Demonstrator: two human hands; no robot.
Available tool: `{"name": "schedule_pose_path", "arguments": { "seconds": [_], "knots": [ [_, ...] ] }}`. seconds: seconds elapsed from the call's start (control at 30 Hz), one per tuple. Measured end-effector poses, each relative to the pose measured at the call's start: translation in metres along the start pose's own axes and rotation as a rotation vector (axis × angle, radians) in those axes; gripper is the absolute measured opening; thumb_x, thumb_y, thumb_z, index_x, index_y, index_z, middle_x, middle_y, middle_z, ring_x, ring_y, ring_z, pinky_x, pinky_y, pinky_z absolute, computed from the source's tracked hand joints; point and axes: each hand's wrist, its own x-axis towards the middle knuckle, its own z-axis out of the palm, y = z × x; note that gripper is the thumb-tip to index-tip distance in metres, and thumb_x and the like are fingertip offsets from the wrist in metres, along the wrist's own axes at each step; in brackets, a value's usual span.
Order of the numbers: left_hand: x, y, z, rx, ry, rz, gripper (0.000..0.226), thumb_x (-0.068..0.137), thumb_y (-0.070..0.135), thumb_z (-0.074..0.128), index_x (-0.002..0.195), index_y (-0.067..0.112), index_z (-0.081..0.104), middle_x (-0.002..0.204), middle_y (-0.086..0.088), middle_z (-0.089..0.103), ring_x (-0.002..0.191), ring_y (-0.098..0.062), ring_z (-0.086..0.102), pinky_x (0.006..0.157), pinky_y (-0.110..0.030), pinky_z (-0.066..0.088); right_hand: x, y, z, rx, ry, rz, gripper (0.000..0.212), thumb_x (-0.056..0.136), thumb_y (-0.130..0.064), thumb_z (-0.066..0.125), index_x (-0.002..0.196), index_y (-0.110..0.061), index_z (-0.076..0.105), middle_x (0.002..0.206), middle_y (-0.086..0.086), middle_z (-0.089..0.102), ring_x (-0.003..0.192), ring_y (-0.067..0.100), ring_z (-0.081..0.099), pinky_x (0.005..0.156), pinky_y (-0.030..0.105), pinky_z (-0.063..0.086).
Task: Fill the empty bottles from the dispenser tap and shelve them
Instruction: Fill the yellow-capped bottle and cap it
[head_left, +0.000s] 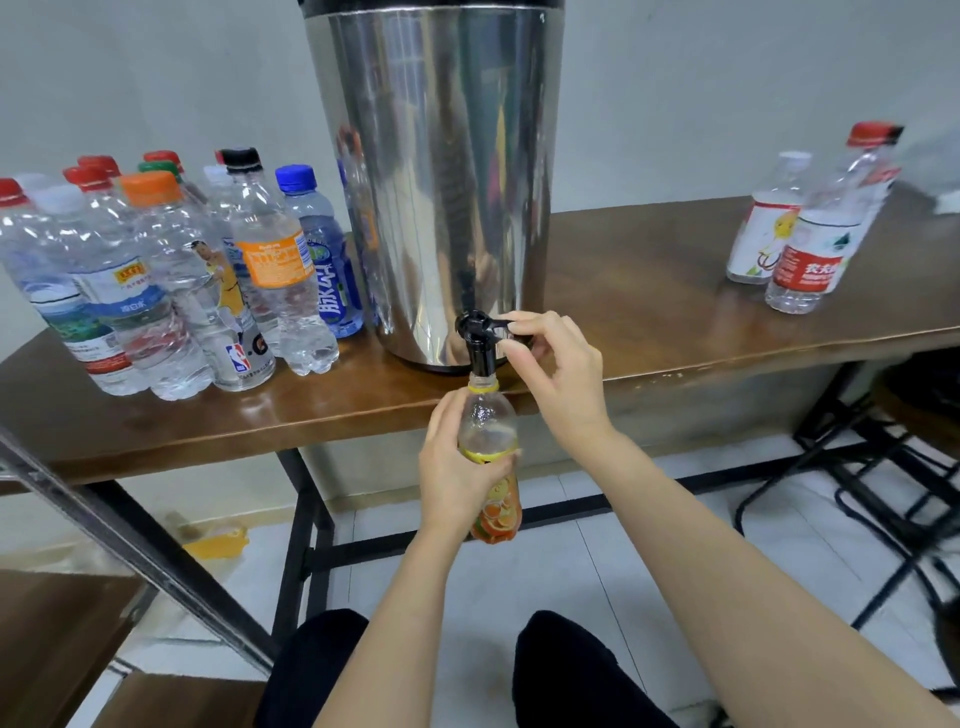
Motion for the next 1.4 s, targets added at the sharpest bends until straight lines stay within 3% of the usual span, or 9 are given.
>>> {"name": "schedule_pose_path", "arguments": {
  "seconds": [0.13, 0.37, 0.53, 0.67, 0.83, 0.9, 1.03, 1.17, 1.4],
  "knots": [
    [-0.001, 0.004, -0.004, 0.021, 0.005, 0.011, 0.087, 0.066, 0.016, 0.090, 0.119, 0.059, 0.037, 0.126, 0.040, 0.038, 0.118, 0.028, 0.033, 0.094, 0.003, 0.026, -0.002, 0.001, 0.000, 0.008, -0.021, 0.005, 0.018, 0.091, -0.032, 0.061, 0.096, -0.014, 0.065, 0.111, -0.019, 0.063, 0.076, 0.014, 0.053, 0.072, 0.016, 0.045],
    [-0.005, 0.009, 0.003, 0.006, 0.063, 0.007, 0.085, 0.064, 0.016, 0.090, 0.126, 0.050, 0.043, 0.130, 0.034, 0.041, 0.122, 0.023, 0.036, 0.096, 0.001, 0.028, -0.003, 0.004, 0.003, 0.039, -0.011, -0.022, 0.022, 0.092, -0.031, 0.061, 0.099, -0.011, 0.066, 0.110, -0.011, 0.066, 0.074, 0.002, 0.052, 0.072, 0.010, 0.041],
    [-0.007, 0.012, 0.007, 0.025, 0.100, -0.005, 0.092, 0.061, 0.015, 0.091, 0.121, 0.060, 0.038, 0.130, 0.041, 0.040, 0.123, 0.023, 0.036, 0.098, -0.002, 0.032, -0.003, 0.014, 0.006, 0.063, -0.008, -0.075, 0.038, 0.095, -0.041, 0.055, 0.101, -0.005, 0.068, 0.113, -0.002, 0.069, 0.084, 0.017, 0.061, 0.071, 0.019, 0.048],
    [-0.005, 0.010, 0.007, 0.036, 0.098, -0.031, 0.092, 0.061, 0.018, 0.092, 0.126, 0.055, 0.039, 0.136, 0.033, 0.040, 0.127, 0.016, 0.039, 0.103, -0.008, 0.034, -0.002, 0.016, 0.011, 0.087, 0.021, -0.093, 0.031, 0.094, -0.034, 0.058, 0.100, -0.004, 0.068, 0.113, -0.003, 0.068, 0.083, 0.019, 0.063, 0.070, 0.017, 0.047],
    [-0.003, 0.007, 0.006, 0.058, 0.066, -0.046, 0.087, 0.062, 0.022, 0.089, 0.137, 0.035, 0.047, 0.143, 0.018, 0.045, 0.133, 0.002, 0.041, 0.109, -0.022, 0.039, -0.004, 0.013, 0.017, 0.148, 0.038, -0.059, 0.030, 0.094, -0.032, 0.058, 0.100, -0.005, 0.067, 0.113, -0.002, 0.067, 0.088, 0.018, 0.063, 0.071, 0.018, 0.047],
    [-0.004, 0.007, 0.005, 0.071, 0.063, -0.045, 0.089, 0.061, 0.022, 0.089, 0.138, 0.036, 0.046, 0.144, 0.019, 0.044, 0.134, 0.004, 0.040, 0.110, -0.021, 0.038, -0.004, 0.013, 0.016, 0.150, 0.036, -0.056, 0.030, 0.094, -0.033, 0.058, 0.101, -0.005, 0.067, 0.113, -0.004, 0.067, 0.090, 0.016, 0.063, 0.072, 0.019, 0.048],
    [-0.005, 0.012, 0.003, 0.092, 0.073, -0.016, 0.091, 0.061, 0.018, 0.090, 0.124, 0.059, 0.038, 0.134, 0.037, 0.040, 0.126, 0.017, 0.038, 0.101, -0.005, 0.032, -0.003, 0.010, 0.012, 0.120, 0.020, -0.058, 0.029, 0.093, -0.035, 0.058, 0.100, -0.008, 0.067, 0.113, -0.011, 0.064, 0.086, 0.008, 0.059, 0.072, 0.011, 0.043],
    [-0.005, 0.014, 0.004, 0.078, 0.077, -0.020, 0.093, 0.062, 0.017, 0.091, 0.123, 0.059, 0.034, 0.132, 0.036, 0.038, 0.122, 0.024, 0.035, 0.097, 0.001, 0.029, -0.003, 0.010, 0.010, 0.114, 0.015, -0.046, 0.027, 0.092, -0.034, 0.060, 0.098, -0.009, 0.067, 0.112, -0.011, 0.065, 0.080, 0.001, 0.053, 0.071, 0.010, 0.041],
    [-0.005, 0.013, 0.004, 0.081, 0.079, -0.029, 0.092, 0.062, 0.016, 0.091, 0.120, 0.061, 0.036, 0.131, 0.040, 0.037, 0.120, 0.028, 0.034, 0.095, 0.002, 0.030, -0.005, 0.010, 0.014, 0.140, 0.046, -0.024, 0.028, 0.093, -0.033, 0.059, 0.100, -0.008, 0.068, 0.111, -0.004, 0.068, 0.080, 0.002, 0.054, 0.072, 0.012, 0.043]
  ]
}}
